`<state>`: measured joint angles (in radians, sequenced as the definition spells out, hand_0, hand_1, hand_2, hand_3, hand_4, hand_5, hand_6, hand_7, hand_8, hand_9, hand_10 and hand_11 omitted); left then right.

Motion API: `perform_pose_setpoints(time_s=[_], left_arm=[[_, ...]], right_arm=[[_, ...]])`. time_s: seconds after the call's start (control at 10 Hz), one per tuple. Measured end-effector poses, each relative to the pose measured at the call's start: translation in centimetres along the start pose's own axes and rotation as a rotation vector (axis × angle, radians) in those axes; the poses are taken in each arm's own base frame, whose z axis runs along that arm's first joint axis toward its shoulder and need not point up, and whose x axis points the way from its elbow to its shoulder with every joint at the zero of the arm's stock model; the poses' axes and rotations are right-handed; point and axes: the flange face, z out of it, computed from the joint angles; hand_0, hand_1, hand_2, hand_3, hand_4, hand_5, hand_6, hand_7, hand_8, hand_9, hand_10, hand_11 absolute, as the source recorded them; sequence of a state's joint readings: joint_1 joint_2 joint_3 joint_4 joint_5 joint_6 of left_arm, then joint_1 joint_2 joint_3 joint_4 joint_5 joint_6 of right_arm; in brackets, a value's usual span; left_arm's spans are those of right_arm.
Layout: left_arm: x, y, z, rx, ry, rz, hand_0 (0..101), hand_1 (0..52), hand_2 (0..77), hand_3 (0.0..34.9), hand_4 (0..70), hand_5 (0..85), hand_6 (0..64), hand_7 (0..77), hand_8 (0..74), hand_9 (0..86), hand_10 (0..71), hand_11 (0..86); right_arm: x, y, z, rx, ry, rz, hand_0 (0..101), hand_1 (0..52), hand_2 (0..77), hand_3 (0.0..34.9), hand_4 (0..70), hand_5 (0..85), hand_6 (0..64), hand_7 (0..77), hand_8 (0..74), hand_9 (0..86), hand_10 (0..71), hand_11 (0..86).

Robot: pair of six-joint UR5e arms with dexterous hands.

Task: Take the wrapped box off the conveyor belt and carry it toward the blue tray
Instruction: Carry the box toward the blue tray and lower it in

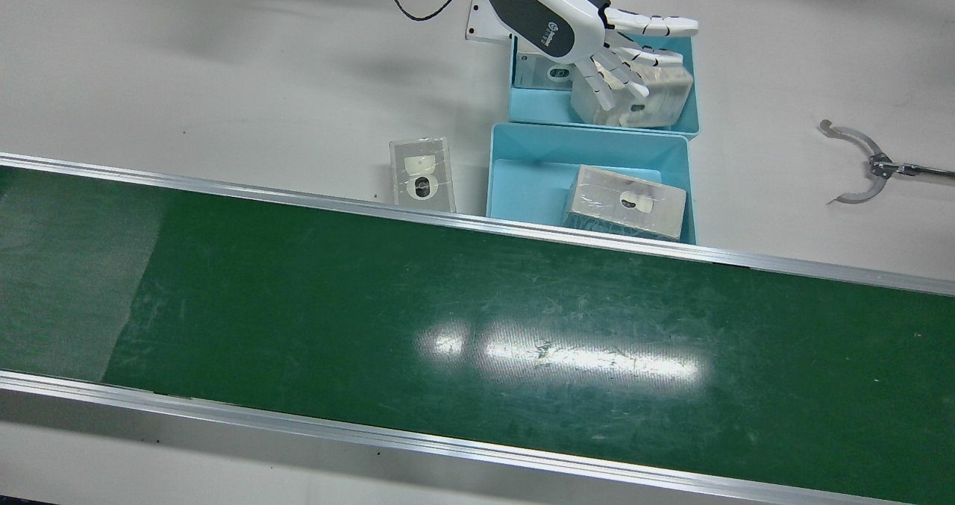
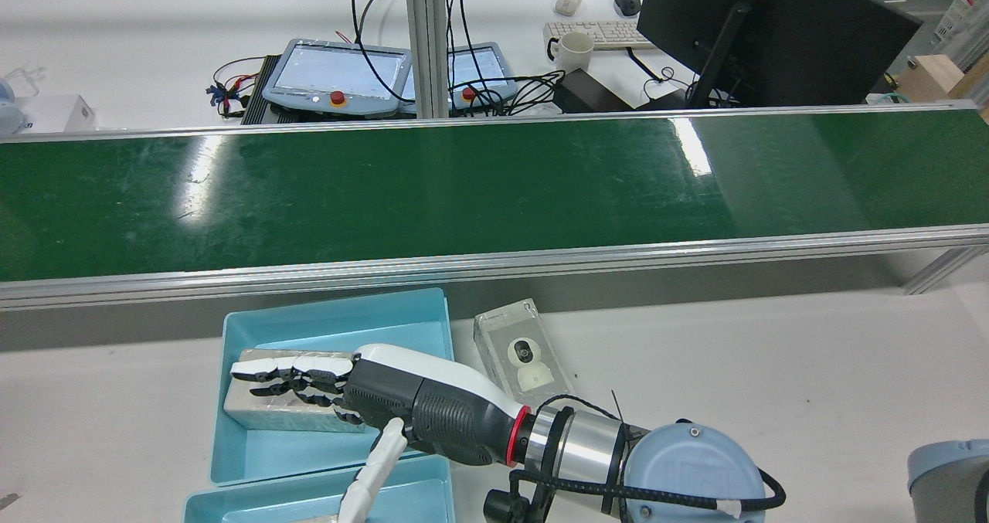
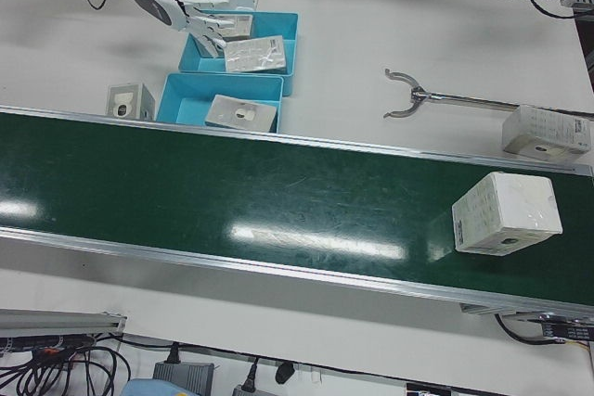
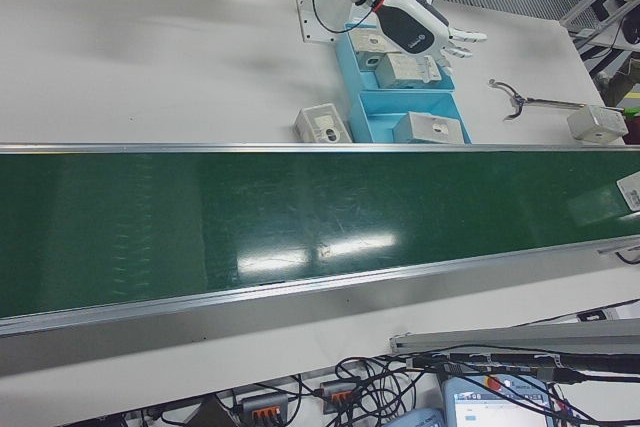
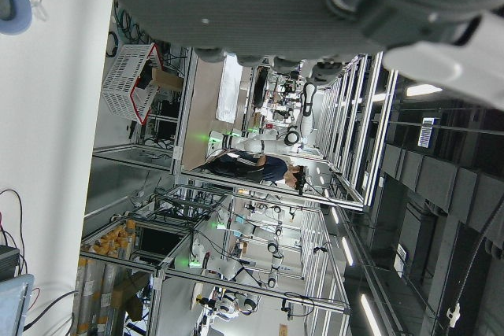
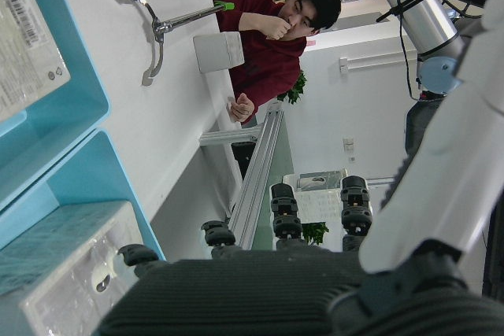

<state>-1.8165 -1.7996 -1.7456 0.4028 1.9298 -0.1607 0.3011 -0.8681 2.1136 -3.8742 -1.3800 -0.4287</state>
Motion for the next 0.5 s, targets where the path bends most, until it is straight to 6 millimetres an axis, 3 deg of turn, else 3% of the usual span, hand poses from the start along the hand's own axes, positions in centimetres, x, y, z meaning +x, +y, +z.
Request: perform_pose_setpoints(time_s=[0.1, 0.2, 0.3, 0.4, 0.5], left_arm=[[0.0, 0.0, 0.0, 0.0, 0.0, 0.0, 0, 0.0, 0.5, 0.0, 0.0, 0.5, 0.0, 0.5, 0.0, 0.5, 0.0, 0.0], [0.0, 0.0, 0.0, 0.0, 0.0, 0.0, 0, 0.0, 0.5, 0.0, 0.0, 0.5, 0.0, 0.5, 0.5, 0.5, 0.0, 0.0], [0.0, 0.0, 0.0, 0.0, 0.0, 0.0, 0, 0.0, 1.1, 0.0, 0.0, 0.5, 0.0, 0.5, 0.5, 0.0, 0.5, 0.0], [0.0, 0.0, 0.0, 0.0, 0.0, 0.0, 0, 0.0, 1.1, 0.0, 0.0, 0.5, 0.0, 0.5, 0.5, 0.0, 0.5, 0.0], [0.0, 0.0, 0.0, 0.0, 0.0, 0.0, 0, 0.0, 0.5, 0.0, 0.0, 0.5, 0.0, 0.5, 0.5, 0.0, 0.5, 0.0]], right_arm=[[-2.2, -1.4, -0.5, 0.026, -0.03, -0.023, 40, 1.1, 1.6, 30.3, 13.6, 8.7, 0.0, 14.7, 5.5, 1.6, 0.0, 0.5], [-5.8, -3.1, -1.2, 0.059, -0.081, -0.056, 47, 2.2, 1.6, 30.2, 12.5, 9.3, 0.0, 12.5, 0.0, 1.6, 0.0, 0.5], [-10.2, -4.8, -2.1, 0.099, -0.15, -0.09, 47, 7.1, 1.6, 30.3, 12.5, 10.9, 0.0, 14.7, 0.0, 1.6, 0.0, 0.5], [-14.4, -6.6, -2.9, 0.138, -0.218, -0.103, 47, 15.8, 1.6, 30.3, 14.7, 14.2, 0.0, 16.9, 0.0, 1.6, 0.0, 1.1], [-18.1, -8.6, -3.3, 0.171, -0.289, -0.097, 47, 14.2, 14.2, 30.3, 14.7, 16.4, 0.0, 16.9, 0.0, 1.6, 1.1, 0.5]])
